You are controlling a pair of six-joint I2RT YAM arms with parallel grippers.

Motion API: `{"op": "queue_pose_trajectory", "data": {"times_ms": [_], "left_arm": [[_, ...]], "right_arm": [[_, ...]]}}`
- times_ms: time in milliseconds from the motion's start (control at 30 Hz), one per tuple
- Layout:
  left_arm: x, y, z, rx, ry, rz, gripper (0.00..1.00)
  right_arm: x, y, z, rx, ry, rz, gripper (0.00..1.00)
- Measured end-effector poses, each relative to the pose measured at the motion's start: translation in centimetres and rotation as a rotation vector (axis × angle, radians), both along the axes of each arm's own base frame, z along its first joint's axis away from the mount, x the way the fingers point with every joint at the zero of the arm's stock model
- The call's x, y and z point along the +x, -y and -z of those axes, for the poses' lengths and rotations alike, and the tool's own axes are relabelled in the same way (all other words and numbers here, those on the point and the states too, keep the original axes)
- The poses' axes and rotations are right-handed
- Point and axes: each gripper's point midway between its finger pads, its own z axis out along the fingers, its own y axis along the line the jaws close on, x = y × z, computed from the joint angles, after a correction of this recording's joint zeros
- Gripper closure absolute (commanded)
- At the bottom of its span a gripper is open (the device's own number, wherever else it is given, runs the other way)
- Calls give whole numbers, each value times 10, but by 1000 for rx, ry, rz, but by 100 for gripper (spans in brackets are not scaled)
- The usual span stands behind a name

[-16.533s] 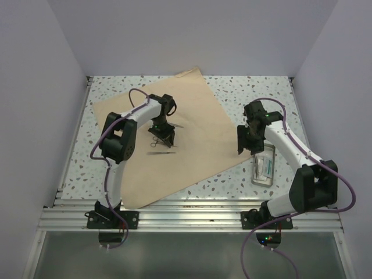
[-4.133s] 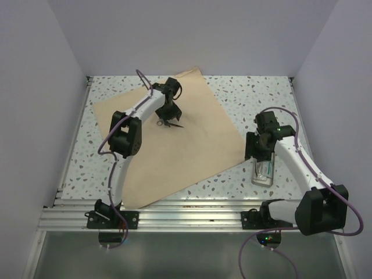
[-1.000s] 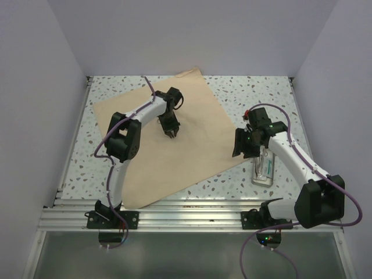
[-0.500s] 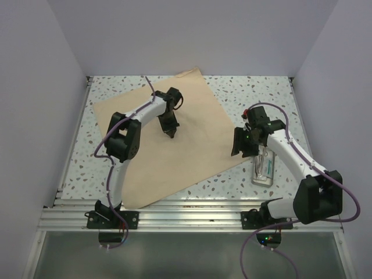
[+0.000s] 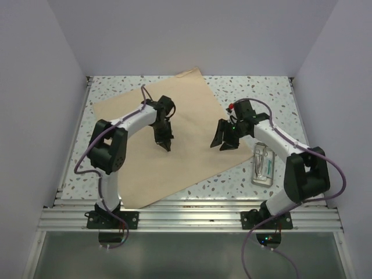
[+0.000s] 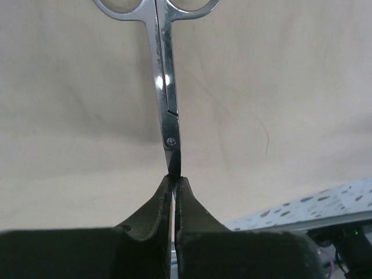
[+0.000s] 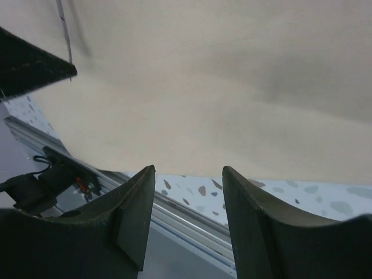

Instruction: Prepare the surgical pack

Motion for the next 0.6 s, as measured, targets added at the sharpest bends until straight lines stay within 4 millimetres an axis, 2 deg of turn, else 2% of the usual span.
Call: {"op": "queue_pose_trajectory", "data": {"times_ms": [100, 200, 433, 600], "left_arm": [[-27, -4, -8, -39, -29, 21, 100], [-44, -5, -15, -80, -38, 36, 100], [-66, -7, -18, -131, -53, 59, 100], [-74, -7, -17, -153, -63, 69, 100]], "right_arm": [[5, -29, 10, 83, -47, -1, 45], [8, -61, 20, 147, -101, 0, 44], [14, -136, 32, 263, -194, -17, 40], [15, -176, 32, 299, -212, -51, 40]]}}
